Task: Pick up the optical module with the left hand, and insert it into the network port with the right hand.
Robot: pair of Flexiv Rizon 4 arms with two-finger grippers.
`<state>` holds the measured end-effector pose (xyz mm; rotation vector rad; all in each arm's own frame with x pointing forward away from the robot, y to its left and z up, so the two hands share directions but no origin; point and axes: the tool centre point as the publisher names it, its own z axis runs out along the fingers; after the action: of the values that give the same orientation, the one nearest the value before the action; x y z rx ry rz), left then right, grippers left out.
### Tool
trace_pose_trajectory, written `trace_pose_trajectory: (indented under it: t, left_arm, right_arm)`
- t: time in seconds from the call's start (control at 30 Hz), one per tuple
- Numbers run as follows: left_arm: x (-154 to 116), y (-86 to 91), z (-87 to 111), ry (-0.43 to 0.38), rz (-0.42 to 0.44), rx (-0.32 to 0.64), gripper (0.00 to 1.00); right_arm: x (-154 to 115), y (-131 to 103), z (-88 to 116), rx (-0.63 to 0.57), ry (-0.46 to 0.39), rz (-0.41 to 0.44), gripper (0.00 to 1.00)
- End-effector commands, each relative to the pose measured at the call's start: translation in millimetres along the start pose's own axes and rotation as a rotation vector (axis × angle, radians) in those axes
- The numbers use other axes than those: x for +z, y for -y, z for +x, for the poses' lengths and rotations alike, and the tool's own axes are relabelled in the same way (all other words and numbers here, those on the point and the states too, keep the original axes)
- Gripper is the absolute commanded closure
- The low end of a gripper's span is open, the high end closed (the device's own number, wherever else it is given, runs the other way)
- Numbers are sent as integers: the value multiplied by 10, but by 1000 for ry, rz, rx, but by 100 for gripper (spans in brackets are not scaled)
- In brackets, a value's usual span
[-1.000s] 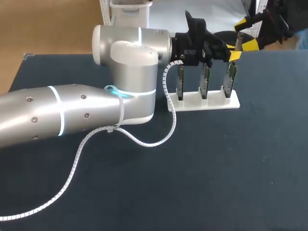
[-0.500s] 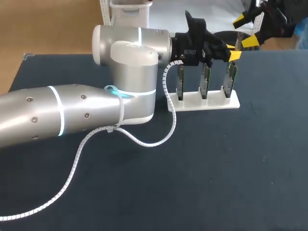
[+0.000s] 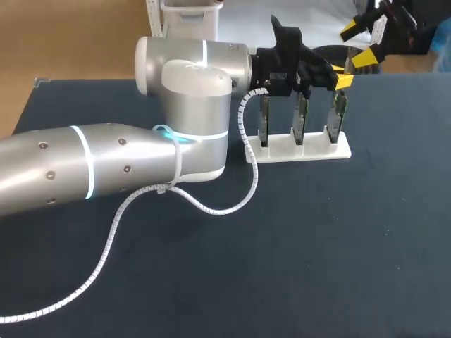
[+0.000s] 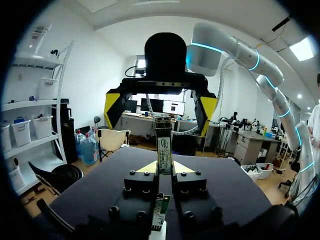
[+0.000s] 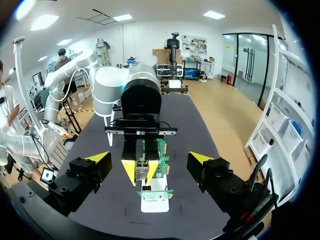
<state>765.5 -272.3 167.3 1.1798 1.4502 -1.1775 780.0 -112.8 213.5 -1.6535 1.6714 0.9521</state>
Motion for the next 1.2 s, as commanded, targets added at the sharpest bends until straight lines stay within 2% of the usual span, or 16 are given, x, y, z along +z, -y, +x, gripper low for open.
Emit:
trace_pose_trajectory:
  t: [0.03,0.63,1.1,1.13,1.17,1.2]
  left_arm:
    - [0,-9,-6,-3,2,-1,100]
    - [0,-9,-6,-3,2,-1,100]
    - [0,-9,-6,-3,2,-1,100]
    - [0,-9,-6,-3,2,-1,100]
    - [0,-9,-6,-3,2,-1,100]
    - [0,-9,-6,-3,2,-1,100]
  right_arm:
    - [0,-53,0,3,-1,2,0]
    - [-2,-132,31,-2,-9,-48,0]
    - [24,-127,16,-12,-5,-55,0]
    - [28,-126,15,-14,-7,-55,8]
    - [29,-126,15,-14,-7,-55,64]
    - [32,-127,15,-15,-5,-54,100]
